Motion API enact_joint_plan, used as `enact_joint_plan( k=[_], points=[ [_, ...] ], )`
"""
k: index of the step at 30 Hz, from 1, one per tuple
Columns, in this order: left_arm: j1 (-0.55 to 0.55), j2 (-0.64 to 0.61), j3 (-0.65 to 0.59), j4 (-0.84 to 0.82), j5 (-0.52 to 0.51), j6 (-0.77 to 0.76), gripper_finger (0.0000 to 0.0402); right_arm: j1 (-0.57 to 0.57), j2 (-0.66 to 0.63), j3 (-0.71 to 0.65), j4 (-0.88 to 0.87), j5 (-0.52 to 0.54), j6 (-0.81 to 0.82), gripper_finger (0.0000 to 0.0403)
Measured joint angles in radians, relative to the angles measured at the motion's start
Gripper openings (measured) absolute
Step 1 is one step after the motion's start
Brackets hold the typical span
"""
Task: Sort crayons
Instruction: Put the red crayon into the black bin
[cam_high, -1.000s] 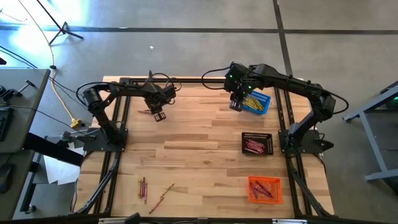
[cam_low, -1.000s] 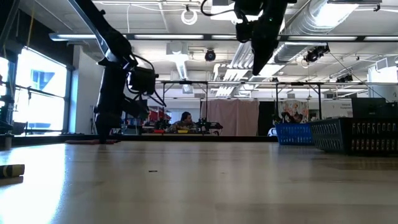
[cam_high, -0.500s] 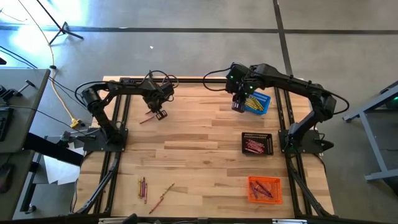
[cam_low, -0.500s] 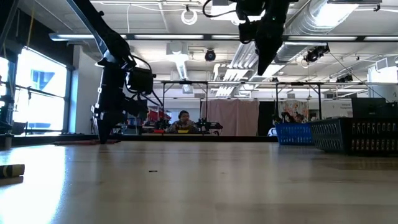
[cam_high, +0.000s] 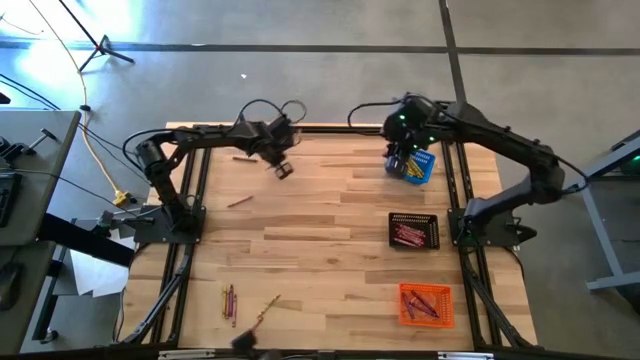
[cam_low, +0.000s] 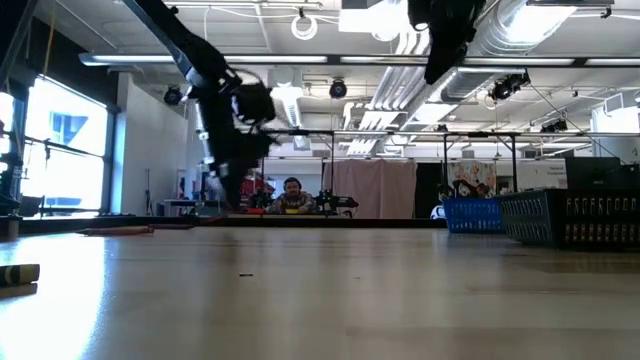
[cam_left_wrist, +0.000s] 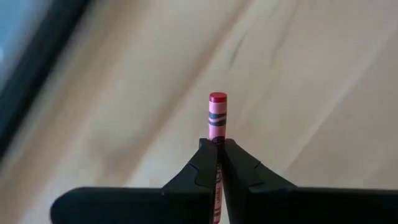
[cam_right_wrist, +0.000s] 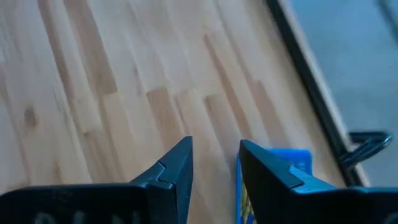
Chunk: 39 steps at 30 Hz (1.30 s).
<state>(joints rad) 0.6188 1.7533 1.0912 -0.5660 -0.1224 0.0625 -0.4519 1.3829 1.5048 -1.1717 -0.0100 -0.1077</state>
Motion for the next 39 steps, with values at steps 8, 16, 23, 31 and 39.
enact_joint_plan(
  k=[8,16,23,31,39],
  points=[
    [-0.075,-0.005,0.135,0.193,0.262,0.019,0.0000,-0.002,-0.196,-0.337,0.181,-0.051,0.130,0.0116],
    [-0.258,0.029,0.144,0.620,0.401,0.017,0.0000,0.010,-0.472,-0.616,0.378,-0.051,0.279,0.0116],
    [-0.416,0.114,0.144,0.977,0.401,-0.012,0.0000,0.036,-0.689,-0.774,0.519,-0.051,0.366,0.0116],
    [-0.517,0.200,0.142,1.253,0.358,-0.102,0.0000,0.087,-0.773,-0.834,0.548,-0.071,0.423,0.0116],
    [-0.581,0.305,0.180,1.347,0.315,-0.157,0.0000,0.148,-0.775,-0.834,0.565,-0.053,0.448,0.0116]
  ],
)
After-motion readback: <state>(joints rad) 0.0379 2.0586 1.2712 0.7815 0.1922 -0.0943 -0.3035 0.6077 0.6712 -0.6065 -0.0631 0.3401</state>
